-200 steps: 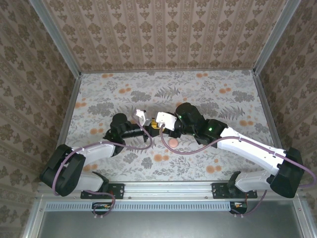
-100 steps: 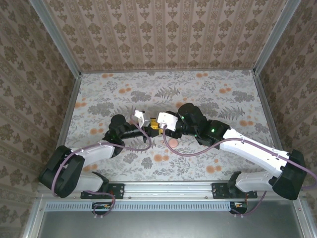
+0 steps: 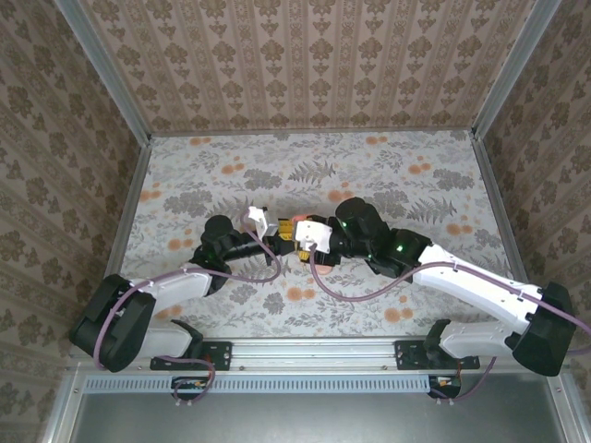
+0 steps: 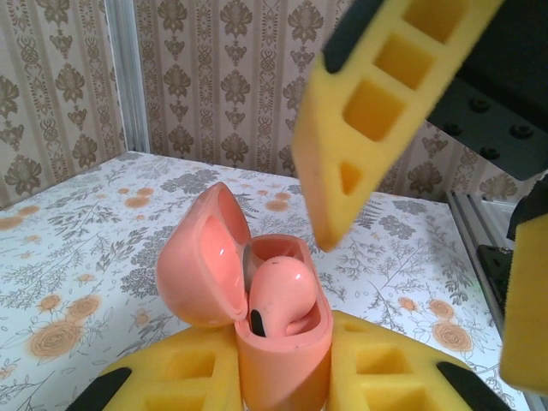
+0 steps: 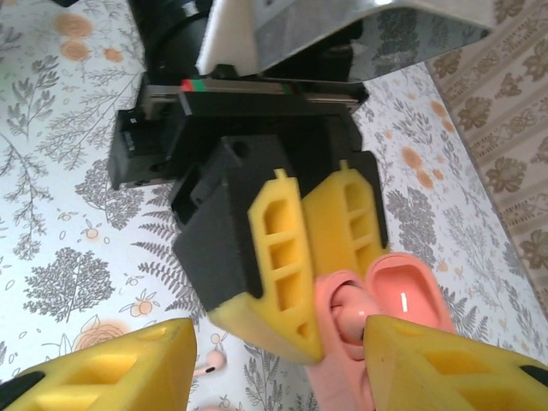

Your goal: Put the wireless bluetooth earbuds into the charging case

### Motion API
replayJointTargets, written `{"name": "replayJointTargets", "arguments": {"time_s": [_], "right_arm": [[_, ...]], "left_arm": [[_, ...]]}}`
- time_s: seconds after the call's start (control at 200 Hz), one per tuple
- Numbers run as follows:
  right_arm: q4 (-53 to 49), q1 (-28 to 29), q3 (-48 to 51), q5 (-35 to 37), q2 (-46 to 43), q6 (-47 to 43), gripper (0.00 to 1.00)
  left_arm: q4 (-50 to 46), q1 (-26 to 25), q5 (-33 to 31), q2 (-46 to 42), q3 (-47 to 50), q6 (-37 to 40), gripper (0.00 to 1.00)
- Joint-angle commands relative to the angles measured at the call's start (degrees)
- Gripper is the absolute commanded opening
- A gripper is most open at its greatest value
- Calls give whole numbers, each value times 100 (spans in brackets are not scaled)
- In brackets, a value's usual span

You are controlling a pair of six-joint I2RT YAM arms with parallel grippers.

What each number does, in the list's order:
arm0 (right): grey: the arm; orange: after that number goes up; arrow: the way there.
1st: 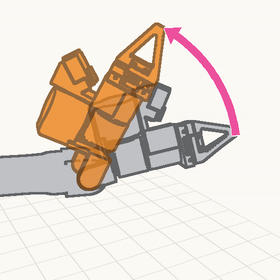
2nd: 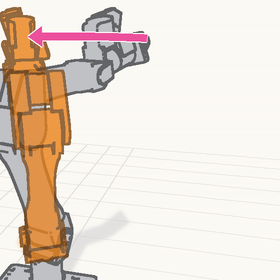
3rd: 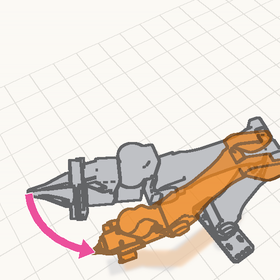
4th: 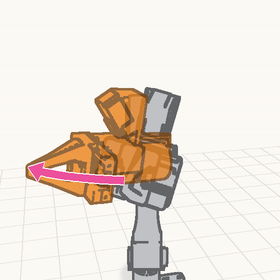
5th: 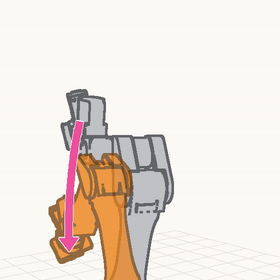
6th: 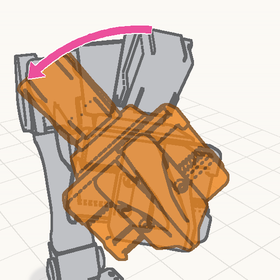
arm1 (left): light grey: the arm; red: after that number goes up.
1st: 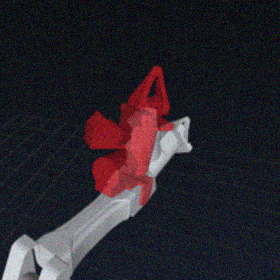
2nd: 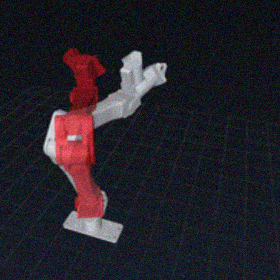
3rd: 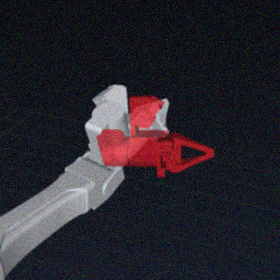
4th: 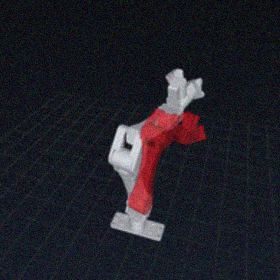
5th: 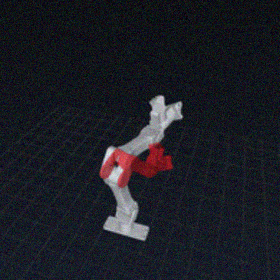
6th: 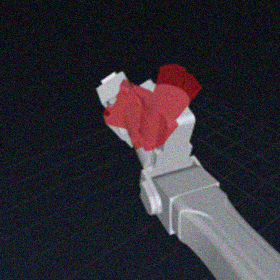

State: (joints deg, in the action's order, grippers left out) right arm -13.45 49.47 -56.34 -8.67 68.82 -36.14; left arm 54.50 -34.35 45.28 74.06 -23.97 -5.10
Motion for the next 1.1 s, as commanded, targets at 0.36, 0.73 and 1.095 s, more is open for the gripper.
{"name": "replayJointTargets", "arguments": {"time_s": [0.36, 0.73, 1.095], "right_arm": [[194, -621, 507, -791, -654, 906, 59], [-441, -2450, 538, -1880, -243, 3500, 61], [-3466, -2977, -1025, -1061, 2160, 3600, 43]], "left_arm": [[358, 43, -151, 154, 191, 231, 20], [221, 52, -561, 355, 175, 352, 19], [-666, 38, -1299, 161, 155, 768, 18]]}}
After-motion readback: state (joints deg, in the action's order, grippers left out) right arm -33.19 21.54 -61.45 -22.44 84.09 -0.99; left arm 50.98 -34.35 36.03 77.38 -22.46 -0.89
